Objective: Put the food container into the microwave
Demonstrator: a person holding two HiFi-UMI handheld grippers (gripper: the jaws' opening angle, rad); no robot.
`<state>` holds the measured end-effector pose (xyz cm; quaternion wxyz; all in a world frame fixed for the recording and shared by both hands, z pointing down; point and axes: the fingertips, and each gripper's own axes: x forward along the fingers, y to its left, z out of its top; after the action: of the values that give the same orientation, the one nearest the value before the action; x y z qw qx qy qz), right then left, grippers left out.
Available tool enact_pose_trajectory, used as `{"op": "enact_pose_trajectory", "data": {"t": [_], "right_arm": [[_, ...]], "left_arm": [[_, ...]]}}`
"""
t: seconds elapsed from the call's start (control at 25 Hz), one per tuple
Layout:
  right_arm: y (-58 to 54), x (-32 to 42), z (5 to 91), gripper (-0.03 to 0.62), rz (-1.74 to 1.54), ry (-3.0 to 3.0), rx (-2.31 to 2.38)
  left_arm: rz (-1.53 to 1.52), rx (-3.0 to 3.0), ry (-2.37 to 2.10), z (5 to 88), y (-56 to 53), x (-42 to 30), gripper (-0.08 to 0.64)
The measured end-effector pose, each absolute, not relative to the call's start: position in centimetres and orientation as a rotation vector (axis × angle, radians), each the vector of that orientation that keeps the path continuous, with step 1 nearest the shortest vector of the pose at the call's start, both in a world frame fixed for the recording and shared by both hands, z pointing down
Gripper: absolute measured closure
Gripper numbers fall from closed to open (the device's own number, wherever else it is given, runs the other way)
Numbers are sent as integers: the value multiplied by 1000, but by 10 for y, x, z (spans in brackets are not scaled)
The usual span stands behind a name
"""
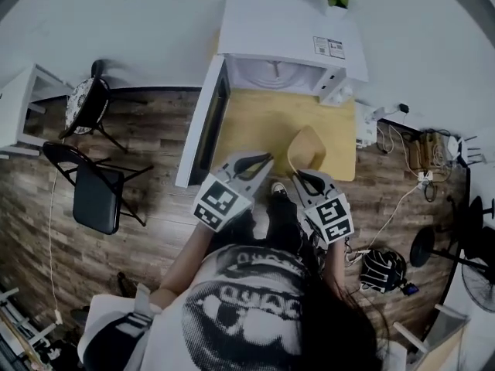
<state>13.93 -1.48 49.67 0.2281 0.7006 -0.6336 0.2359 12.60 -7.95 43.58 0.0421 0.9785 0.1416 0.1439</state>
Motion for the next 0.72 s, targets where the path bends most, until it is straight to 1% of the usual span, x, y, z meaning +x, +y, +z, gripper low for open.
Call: {"op": "enact_pose_trajectory", "data": {"t": [0.32,0.72], "right_arm": [[-44,177,501,566,570,-1935,1671],[-63,209,517,566,456,-2097,1371]], "left_arm": [[420,2995,34,434,-114,148,544],[437,2956,-288,439,-107,164,544]]}}
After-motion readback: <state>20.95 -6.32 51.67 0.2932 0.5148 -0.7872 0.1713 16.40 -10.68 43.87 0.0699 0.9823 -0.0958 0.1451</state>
